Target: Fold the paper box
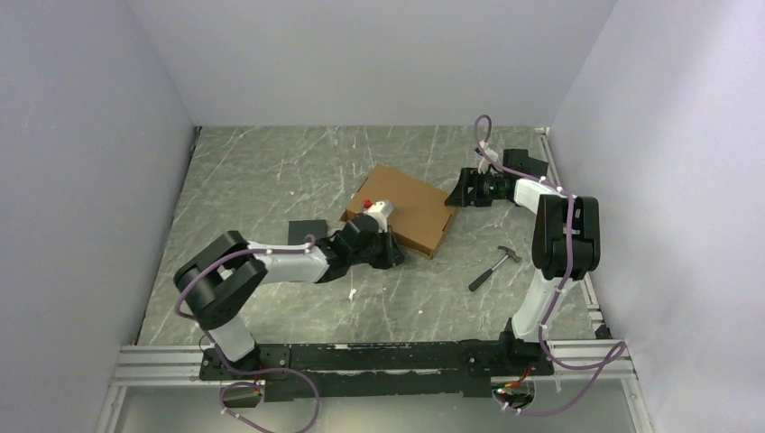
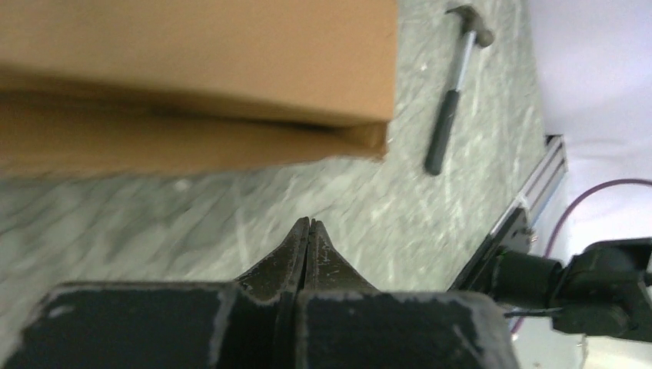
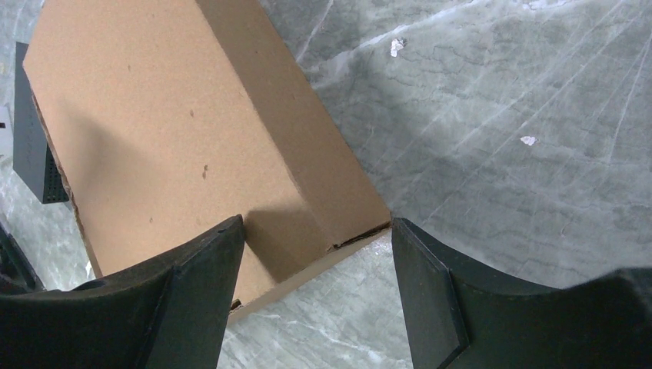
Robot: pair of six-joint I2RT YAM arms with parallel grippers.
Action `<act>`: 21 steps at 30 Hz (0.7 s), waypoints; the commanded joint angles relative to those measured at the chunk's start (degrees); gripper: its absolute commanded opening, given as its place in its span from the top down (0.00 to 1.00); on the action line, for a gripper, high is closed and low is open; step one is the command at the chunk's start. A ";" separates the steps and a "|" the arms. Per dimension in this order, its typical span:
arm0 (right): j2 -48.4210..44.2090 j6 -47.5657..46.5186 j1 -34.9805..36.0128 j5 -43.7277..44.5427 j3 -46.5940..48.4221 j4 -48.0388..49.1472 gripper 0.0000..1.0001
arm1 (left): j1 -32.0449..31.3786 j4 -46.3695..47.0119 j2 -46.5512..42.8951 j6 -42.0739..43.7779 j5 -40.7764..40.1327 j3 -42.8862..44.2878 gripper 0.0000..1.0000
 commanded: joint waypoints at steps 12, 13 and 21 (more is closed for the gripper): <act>1.97 -3.05 0.94 5.21 -0.65 -2.89 0.28 | 18.31 -17.49 -12.46 -0.73 -12.01 -7.10 1.00; 1.97 -3.05 0.97 5.22 -0.65 -2.89 0.28 | 19.42 -17.03 -11.94 -1.30 -11.44 -6.60 1.00; 2.14 -3.14 0.98 5.12 -0.40 -3.07 0.27 | 23.90 -17.17 -4.26 -3.37 -6.89 0.41 1.00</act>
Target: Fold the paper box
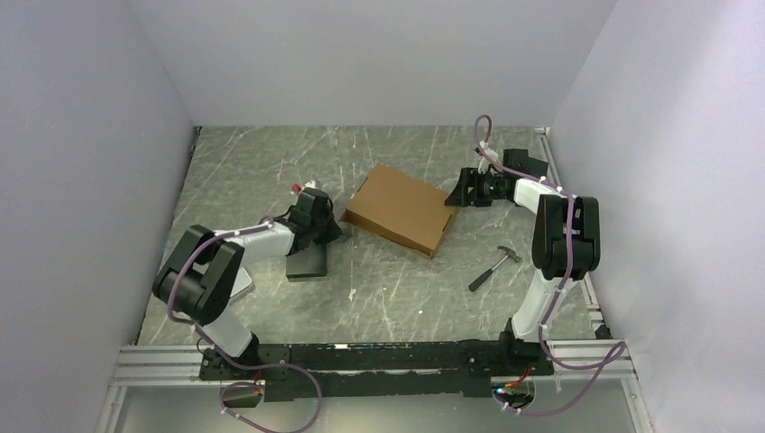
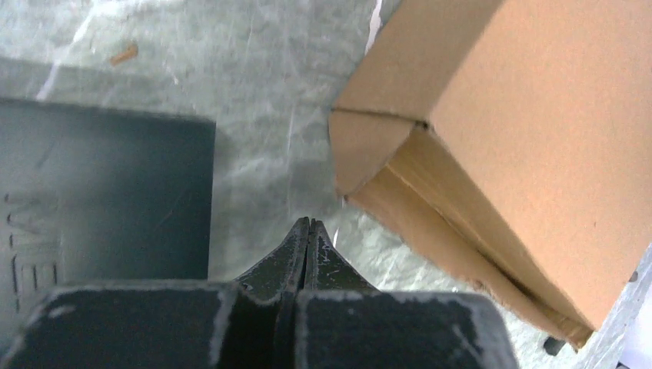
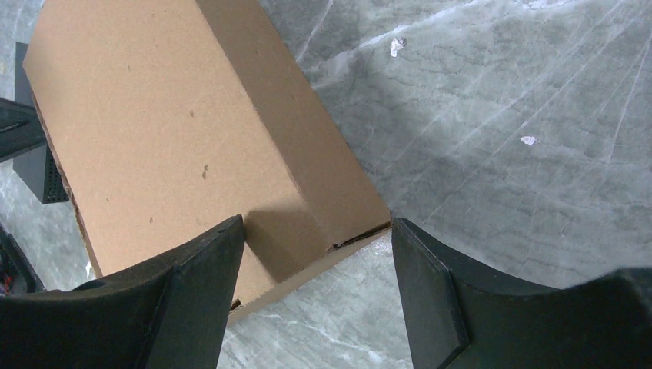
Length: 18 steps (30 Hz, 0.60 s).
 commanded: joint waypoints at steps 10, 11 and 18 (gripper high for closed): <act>2.01 -3.06 0.92 5.11 -0.60 -3.02 0.28 | 3.97 0.36 12.38 2.79 5.71 20.96 1.00; 1.98 -3.05 0.95 5.04 -0.69 -3.02 0.28 | 4.45 1.22 12.90 3.01 7.00 21.82 1.00; 1.47 -3.05 0.92 4.26 -0.57 -3.02 0.27 | 5.90 2.54 9.23 7.85 14.51 18.75 1.00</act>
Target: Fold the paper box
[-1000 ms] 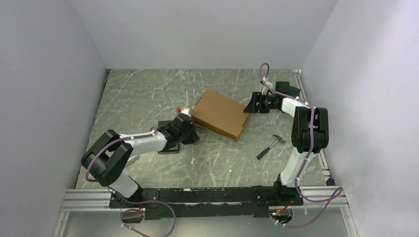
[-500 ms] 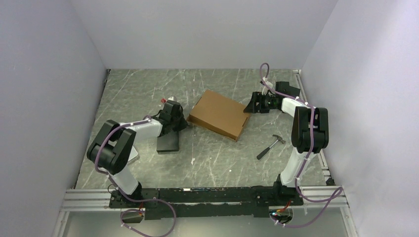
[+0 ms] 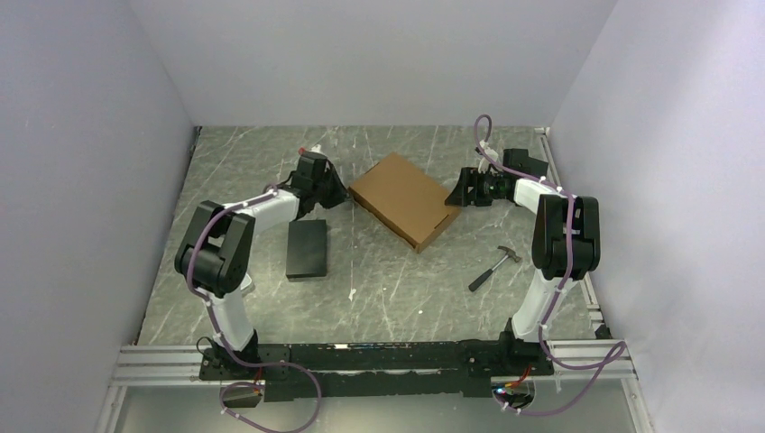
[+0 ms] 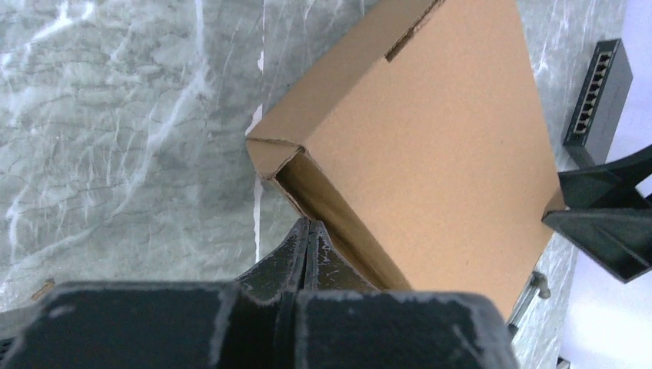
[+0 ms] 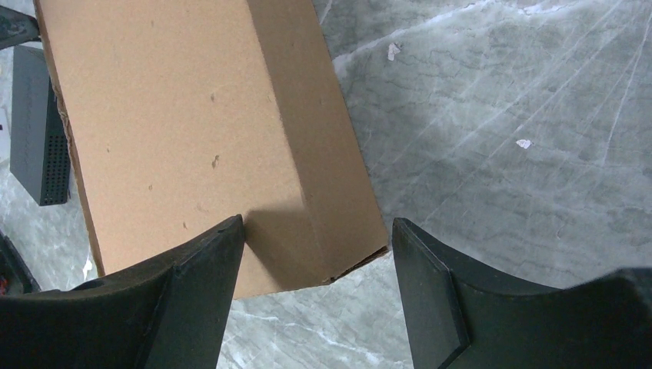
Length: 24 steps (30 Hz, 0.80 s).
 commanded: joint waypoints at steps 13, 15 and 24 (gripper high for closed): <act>0.47 -3.05 0.98 2.92 -0.67 -3.22 0.25 | 8.14 19.56 -11.26 -4.91 19.06 -18.04 0.12; 0.47 -3.05 0.98 2.99 -0.75 -3.22 0.25 | 8.32 21.84 -7.43 -6.40 21.26 -15.47 0.01; 1.03 -3.14 1.03 2.82 -0.77 -3.21 0.25 | 8.33 20.88 6.48 -10.15 20.83 -3.54 0.03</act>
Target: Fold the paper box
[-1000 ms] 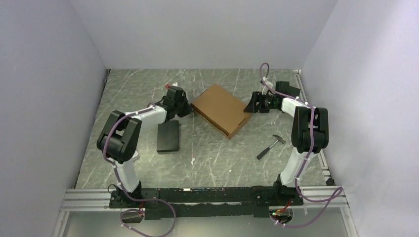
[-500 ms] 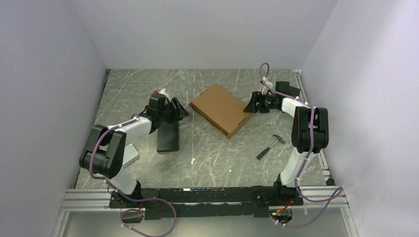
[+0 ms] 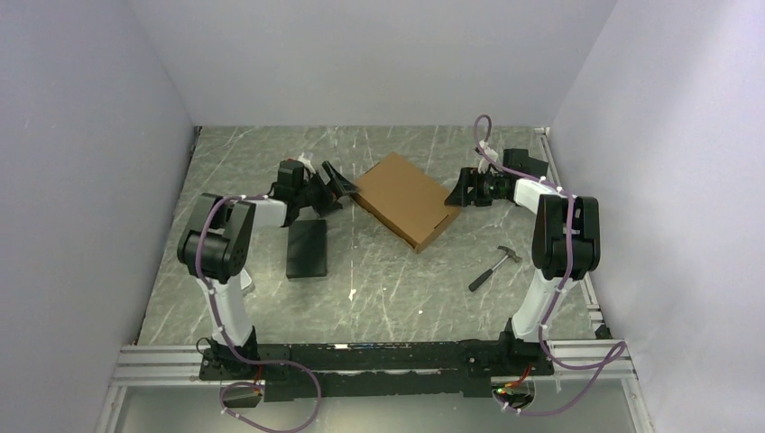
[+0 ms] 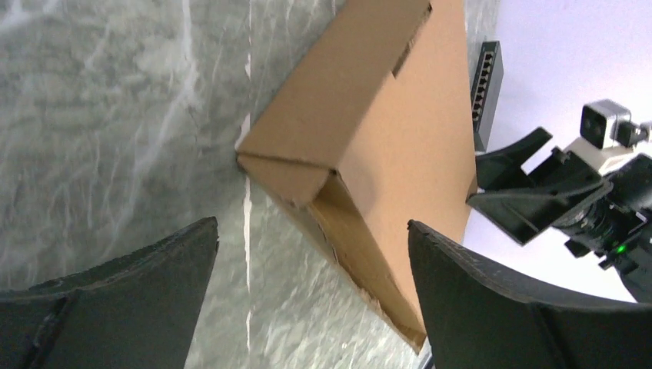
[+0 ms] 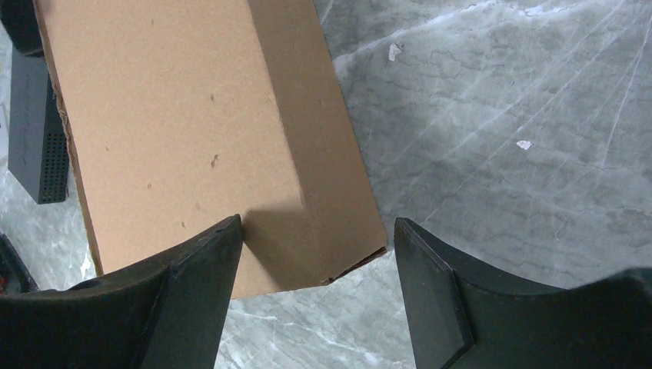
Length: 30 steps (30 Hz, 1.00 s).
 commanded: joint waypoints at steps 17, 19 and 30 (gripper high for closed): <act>1.56 -3.51 1.84 4.20 -0.51 -3.67 0.25 | -0.88 -8.48 11.89 -4.71 3.22 17.29 0.69; 1.27 -4.20 1.95 4.67 -0.41 -3.92 0.25 | -0.94 -8.49 11.18 -4.27 3.31 16.87 0.69; -8.99 -15.29 1.95 10.08 -0.37 -6.78 0.13 | -0.95 -6.99 3.93 7.63 4.69 9.68 0.62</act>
